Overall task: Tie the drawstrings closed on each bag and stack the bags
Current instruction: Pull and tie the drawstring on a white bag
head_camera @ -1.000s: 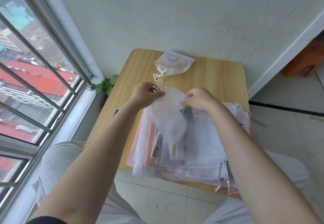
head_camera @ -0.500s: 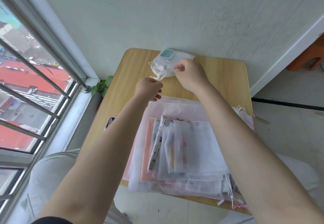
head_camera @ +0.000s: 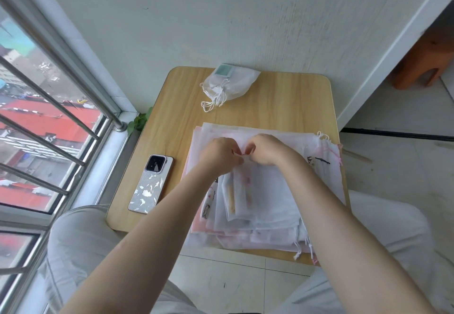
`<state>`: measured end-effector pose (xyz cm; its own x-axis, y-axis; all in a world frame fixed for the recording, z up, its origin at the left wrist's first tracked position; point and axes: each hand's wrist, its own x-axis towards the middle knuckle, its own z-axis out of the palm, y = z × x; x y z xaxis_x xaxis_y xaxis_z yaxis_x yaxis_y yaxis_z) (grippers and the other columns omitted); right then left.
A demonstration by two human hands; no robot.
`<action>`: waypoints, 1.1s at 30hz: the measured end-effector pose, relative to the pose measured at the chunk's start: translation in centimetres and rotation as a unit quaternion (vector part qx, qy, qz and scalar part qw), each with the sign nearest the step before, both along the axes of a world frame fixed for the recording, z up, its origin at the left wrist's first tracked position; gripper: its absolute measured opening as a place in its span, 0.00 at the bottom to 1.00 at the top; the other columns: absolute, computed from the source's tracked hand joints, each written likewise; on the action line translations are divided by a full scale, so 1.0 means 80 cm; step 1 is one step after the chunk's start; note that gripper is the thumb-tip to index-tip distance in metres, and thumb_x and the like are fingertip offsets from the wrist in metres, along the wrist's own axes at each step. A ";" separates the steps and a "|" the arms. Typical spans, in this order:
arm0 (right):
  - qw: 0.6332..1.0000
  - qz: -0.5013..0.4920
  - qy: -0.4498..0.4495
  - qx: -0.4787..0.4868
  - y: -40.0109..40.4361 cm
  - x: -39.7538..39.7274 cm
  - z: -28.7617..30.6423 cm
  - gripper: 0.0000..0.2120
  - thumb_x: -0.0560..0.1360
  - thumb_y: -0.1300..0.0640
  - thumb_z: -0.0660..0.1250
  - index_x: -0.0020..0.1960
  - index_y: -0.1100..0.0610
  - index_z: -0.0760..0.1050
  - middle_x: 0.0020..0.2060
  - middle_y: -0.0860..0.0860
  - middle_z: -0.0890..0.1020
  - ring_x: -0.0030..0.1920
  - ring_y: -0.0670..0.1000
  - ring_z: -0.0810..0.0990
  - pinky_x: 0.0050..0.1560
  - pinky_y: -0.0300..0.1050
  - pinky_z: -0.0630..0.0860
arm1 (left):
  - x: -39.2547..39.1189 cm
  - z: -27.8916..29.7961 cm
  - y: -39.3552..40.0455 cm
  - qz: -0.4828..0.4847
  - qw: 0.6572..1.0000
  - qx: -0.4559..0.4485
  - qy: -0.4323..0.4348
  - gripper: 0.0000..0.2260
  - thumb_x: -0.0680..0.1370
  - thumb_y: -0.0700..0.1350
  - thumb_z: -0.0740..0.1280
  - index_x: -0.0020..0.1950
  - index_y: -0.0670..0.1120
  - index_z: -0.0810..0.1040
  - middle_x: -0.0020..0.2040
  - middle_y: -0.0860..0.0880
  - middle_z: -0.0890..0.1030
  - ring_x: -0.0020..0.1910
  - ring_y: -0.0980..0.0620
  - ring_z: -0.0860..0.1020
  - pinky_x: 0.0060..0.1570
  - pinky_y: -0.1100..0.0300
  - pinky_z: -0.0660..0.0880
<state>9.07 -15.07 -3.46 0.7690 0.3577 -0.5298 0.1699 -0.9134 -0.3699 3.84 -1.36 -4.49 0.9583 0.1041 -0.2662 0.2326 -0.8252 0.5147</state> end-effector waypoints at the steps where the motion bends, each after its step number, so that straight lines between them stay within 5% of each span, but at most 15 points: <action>1: 1.000 0.005 -0.016 -0.003 -0.003 -0.001 -0.001 0.19 0.76 0.63 0.60 0.60 0.46 0.78 0.60 0.48 0.79 0.60 0.54 0.77 0.62 0.48 0.73 | -0.001 0.002 0.000 0.020 0.999 -0.015 -0.021 0.06 0.72 0.47 0.73 0.48 0.48 0.83 0.48 0.51 0.80 0.45 0.54 0.76 0.44 0.59 0.75; 6: 0.993 0.013 -0.101 -0.053 -0.012 0.001 0.006 0.16 0.76 0.61 0.59 0.60 0.50 0.75 0.63 0.53 0.73 0.65 0.57 0.68 0.64 0.54 0.63 | -0.015 0.018 0.019 0.095 0.989 -0.079 -0.076 0.02 0.74 0.44 0.71 0.44 0.46 0.81 0.38 0.58 0.77 0.38 0.60 0.74 0.34 0.71 0.67; 9: 0.989 -0.012 -0.125 -0.076 -0.017 0.002 0.016 0.15 0.75 0.63 0.58 0.58 0.52 0.74 0.59 0.53 0.72 0.63 0.57 0.67 0.66 0.57 0.62 | -0.027 0.023 0.049 0.101 0.991 -0.081 0.010 0.02 0.72 0.41 0.70 0.41 0.46 0.78 0.39 0.53 0.79 0.39 0.53 0.76 0.35 0.64 0.71; 12: 0.992 -0.011 -0.127 -0.022 -0.008 -0.003 0.027 0.13 0.76 0.62 0.57 0.49 0.47 0.75 0.51 0.47 0.76 0.60 0.55 0.72 0.64 0.55 0.62 | -0.041 0.027 0.072 0.001 0.990 -0.033 0.140 0.06 0.71 0.44 0.73 0.45 0.47 0.79 0.43 0.50 0.81 0.41 0.53 0.77 0.38 0.62 0.72; 15: 0.992 0.039 -0.113 0.032 0.019 -0.016 0.038 0.10 0.77 0.58 0.61 0.43 0.44 0.76 0.43 0.43 0.74 0.61 0.54 0.72 0.63 0.52 0.63 | -0.046 0.028 0.071 -0.005 0.992 -0.071 0.107 0.12 0.71 0.53 0.75 0.51 0.52 0.79 0.48 0.54 0.80 0.46 0.55 0.78 0.43 0.63 0.72; 18: 0.985 0.069 -0.101 0.124 0.045 -0.033 0.039 0.07 0.75 0.53 0.68 0.52 0.45 0.80 0.52 0.48 0.73 0.65 0.52 0.67 0.64 0.48 0.66 | -0.046 0.026 0.062 0.053 0.989 -0.134 0.024 0.06 0.74 0.51 0.72 0.44 0.49 0.81 0.38 0.54 0.81 0.38 0.56 0.77 0.39 0.64 0.71; 22: 0.968 -0.028 -0.142 0.205 0.045 -0.032 0.029 0.25 0.74 0.53 0.69 0.69 0.53 0.68 0.64 0.55 0.70 0.67 0.56 0.67 0.66 0.52 0.67 | -0.061 0.017 0.081 0.118 0.972 -0.201 0.010 0.07 0.75 0.44 0.72 0.41 0.42 0.82 0.35 0.48 0.83 0.33 0.53 0.77 0.39 0.62 0.74; 27: 0.986 -0.048 -0.063 0.148 0.037 -0.029 0.019 0.19 0.76 0.46 0.64 0.48 0.64 0.77 0.38 0.50 0.77 0.45 0.56 0.78 0.55 0.52 0.73 | -0.078 0.007 0.096 0.137 0.961 -0.241 0.025 0.09 0.72 0.45 0.75 0.41 0.39 0.83 0.33 0.49 0.81 0.33 0.54 0.76 0.39 0.62 0.71; 33: 0.973 -0.006 -0.035 0.228 0.053 -0.041 0.020 0.05 0.76 0.50 0.69 0.43 0.49 0.81 0.37 0.43 0.79 0.40 0.45 0.77 0.41 0.38 0.70 | -0.073 0.019 0.089 0.213 0.924 -0.317 0.016 0.19 0.77 0.58 0.67 0.47 0.41 0.84 0.39 0.50 0.81 0.38 0.54 0.76 0.38 0.61 0.70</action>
<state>5.76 -10.84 -1.82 0.8026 0.5346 -0.2645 0.1998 -0.6587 -0.7254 -1.96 5.73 -3.00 0.8566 0.2838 -0.4310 0.4909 -0.1907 0.8501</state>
